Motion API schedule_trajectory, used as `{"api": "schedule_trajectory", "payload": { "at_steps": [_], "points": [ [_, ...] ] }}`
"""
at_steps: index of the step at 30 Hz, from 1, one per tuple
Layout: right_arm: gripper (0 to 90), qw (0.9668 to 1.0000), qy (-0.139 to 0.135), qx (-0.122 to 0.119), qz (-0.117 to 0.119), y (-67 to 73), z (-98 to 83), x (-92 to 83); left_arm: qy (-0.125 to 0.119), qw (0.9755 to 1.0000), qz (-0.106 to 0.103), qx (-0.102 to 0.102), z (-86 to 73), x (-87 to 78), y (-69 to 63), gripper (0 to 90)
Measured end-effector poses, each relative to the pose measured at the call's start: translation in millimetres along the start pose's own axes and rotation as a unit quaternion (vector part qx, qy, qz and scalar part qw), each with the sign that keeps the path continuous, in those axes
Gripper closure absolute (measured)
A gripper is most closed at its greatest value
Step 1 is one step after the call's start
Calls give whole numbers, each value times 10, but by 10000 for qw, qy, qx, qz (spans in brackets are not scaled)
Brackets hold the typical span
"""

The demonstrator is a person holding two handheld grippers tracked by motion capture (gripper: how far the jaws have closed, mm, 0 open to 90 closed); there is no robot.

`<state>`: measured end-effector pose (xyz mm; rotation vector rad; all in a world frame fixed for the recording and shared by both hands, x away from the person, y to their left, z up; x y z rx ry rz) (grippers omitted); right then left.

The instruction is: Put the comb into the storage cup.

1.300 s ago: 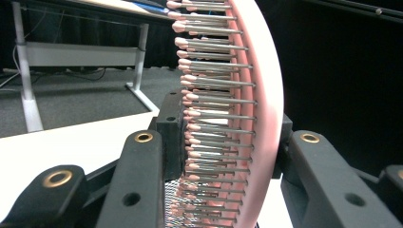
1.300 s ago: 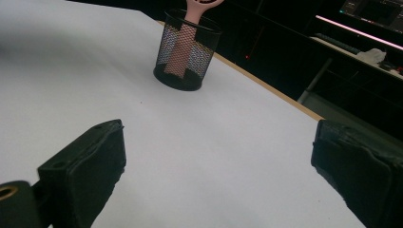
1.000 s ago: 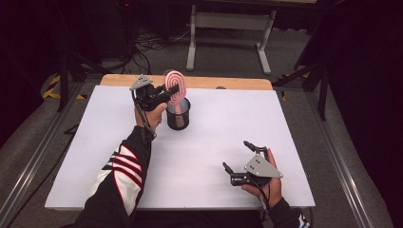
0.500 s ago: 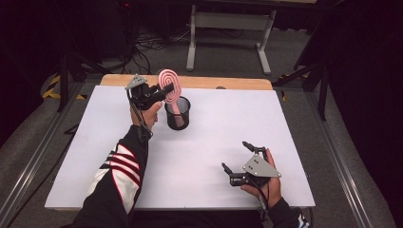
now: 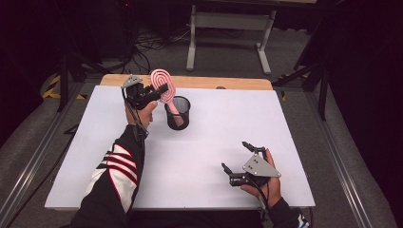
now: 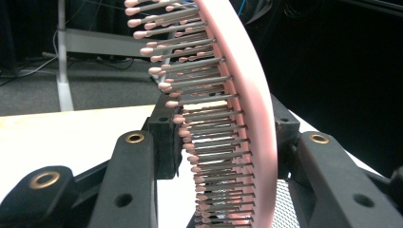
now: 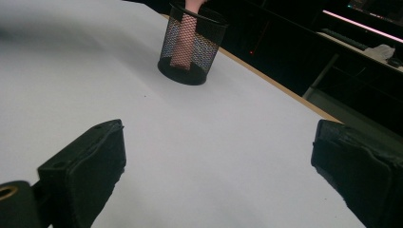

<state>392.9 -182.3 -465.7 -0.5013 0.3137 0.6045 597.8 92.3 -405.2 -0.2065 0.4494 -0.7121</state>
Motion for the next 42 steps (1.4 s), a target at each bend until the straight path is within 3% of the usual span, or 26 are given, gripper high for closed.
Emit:
{"api": "schedule_trajectory", "payload": {
  "at_steps": [15, 25, 30, 37, 42],
  "points": [
    [47, 10000, -7, -2, -4, -2, 1, -2, -4, 10000, 2, 11, -17, -18, 46, 553],
    [47, 10000, -8, -16, -8, 4, 4, -4, 38, 9999, 26, 89, -1, -55, 52, 483],
    [47, 10000, -9, -17, -14, 5, 6, -5, 52, 9999, 62, 104, 12, -75, 55, 401],
    [47, 10000, -11, -28, -8, 9, 7, -5, 62, 9997, 92, 221, 34, -105, 32, 305],
    [47, 10000, -14, -23, -7, 9, 8, -5, 146, 9987, 197, 438, 37, -121, 6, 266]
  ]
}}
Point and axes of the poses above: each handheld gripper's, and its own axes: x roughly forward along the jaws, z roughly out of its top, y roughly to its left, the point moved 9 cm from there along x, roughly forward along the jaws, and after that the axes turned 9 degrees about y, right-handed, at the moved point
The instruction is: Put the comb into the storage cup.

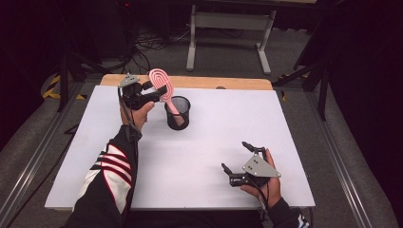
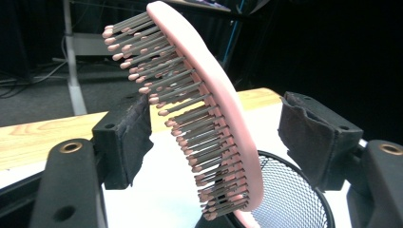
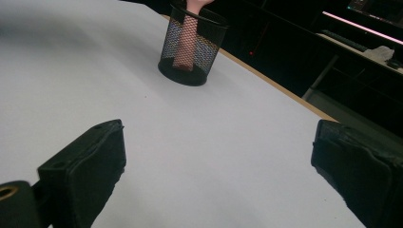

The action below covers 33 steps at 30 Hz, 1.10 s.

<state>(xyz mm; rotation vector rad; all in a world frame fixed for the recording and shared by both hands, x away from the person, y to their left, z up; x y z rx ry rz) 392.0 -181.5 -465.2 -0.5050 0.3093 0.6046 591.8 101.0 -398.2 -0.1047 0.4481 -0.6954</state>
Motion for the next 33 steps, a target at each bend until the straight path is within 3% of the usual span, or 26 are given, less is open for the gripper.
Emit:
{"api": "schedule_trajectory", "payload": {
  "at_steps": [16, 27, 33],
  "points": [
    [47, 10000, -5, -15, -6, 6, 5, -2, -87, 10000, 3, -24, 16, -112, 39, 151],
    [47, 10000, -9, -28, -10, 11, 8, -2, 80, 9997, 91, 227, -114, -206, 124, 67],
    [47, 10000, -7, -39, -16, 20, 10, 4, 63, 9996, 74, 261, -154, -274, 145, 50]
  ]
}}
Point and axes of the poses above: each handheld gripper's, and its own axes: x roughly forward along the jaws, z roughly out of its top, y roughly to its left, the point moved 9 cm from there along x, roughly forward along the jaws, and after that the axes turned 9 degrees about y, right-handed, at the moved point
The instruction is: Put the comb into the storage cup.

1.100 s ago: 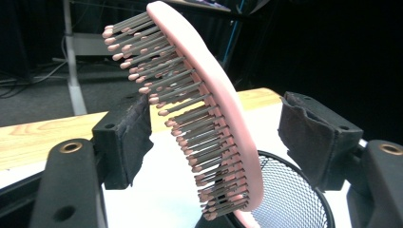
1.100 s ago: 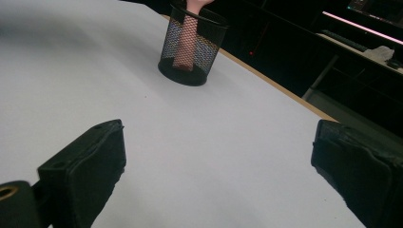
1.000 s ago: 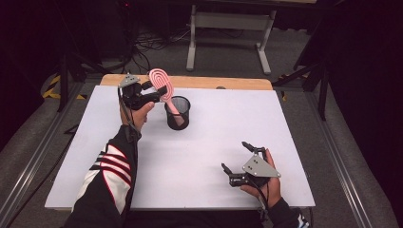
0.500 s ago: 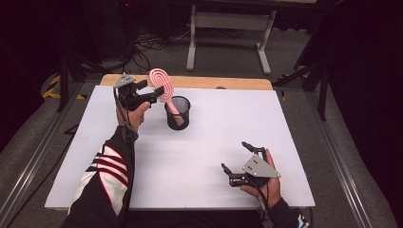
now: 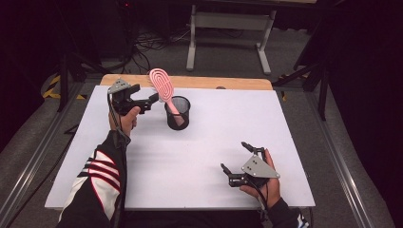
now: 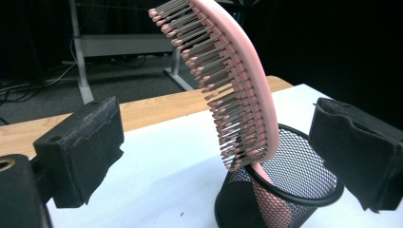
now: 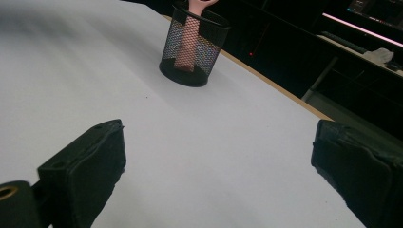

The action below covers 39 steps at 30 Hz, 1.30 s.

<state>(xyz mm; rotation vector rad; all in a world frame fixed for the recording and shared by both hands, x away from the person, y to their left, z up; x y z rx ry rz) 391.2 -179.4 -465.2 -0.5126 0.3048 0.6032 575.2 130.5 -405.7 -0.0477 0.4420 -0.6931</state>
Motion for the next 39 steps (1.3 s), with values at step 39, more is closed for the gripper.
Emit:
{"api": "schedule_trajectory", "payload": {
  "at_steps": [39],
  "points": [
    [47, 10000, 2, 15, -54, -21, 1, 5, -66, 9927, 118, 1202, -316, -355, -357, 54]
  ]
}}
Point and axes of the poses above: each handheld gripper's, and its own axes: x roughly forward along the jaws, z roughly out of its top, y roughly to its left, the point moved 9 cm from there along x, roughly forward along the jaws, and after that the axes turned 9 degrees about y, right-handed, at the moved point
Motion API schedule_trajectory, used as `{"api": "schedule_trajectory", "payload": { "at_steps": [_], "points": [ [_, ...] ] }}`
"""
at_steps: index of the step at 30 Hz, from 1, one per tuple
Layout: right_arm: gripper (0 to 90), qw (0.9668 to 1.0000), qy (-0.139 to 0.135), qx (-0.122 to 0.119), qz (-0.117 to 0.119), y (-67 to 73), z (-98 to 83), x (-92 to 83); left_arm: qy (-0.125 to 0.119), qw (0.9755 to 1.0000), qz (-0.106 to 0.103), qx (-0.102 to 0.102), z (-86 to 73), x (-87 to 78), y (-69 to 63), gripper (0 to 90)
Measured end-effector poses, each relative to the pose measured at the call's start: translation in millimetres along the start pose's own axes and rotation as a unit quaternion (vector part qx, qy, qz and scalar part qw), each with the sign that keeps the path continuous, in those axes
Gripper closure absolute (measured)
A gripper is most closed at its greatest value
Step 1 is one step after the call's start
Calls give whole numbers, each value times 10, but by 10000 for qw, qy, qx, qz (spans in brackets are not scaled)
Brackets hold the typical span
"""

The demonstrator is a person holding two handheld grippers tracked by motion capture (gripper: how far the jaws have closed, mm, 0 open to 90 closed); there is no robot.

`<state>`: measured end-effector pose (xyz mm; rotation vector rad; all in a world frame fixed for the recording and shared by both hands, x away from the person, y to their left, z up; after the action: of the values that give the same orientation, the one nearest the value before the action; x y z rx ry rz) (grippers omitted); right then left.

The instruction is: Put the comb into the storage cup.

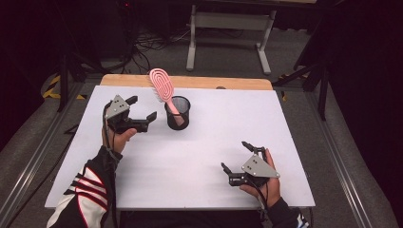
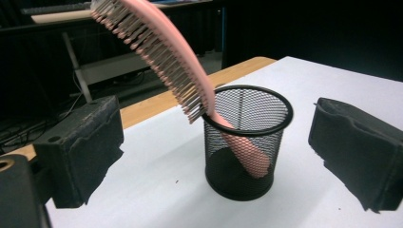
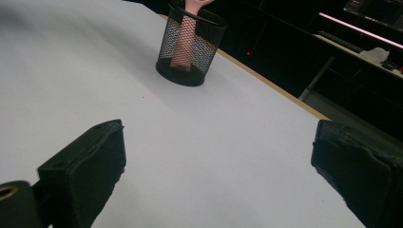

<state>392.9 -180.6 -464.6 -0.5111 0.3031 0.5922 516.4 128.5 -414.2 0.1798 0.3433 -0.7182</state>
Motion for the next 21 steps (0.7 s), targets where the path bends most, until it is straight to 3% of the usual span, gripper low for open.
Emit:
{"api": "schedule_trajectory", "payload": {
  "at_steps": [21],
  "points": [
    [47, 10000, -52, 8, -23, -21, 18, -25, -229, 9992, -102, 309, 31, -240, -263, 58]
  ]
}}
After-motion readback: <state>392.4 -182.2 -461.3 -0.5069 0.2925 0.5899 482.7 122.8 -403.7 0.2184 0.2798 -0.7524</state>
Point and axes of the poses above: each handheld gripper's, and its own axes: x roughly forward along the jaws, z roughly out of its top, y roughly to its left, the point moved 9 cm from there along x, roughly forward along the jaws, and after that the axes turned 9 degrees about y, right-handed, at the moved point
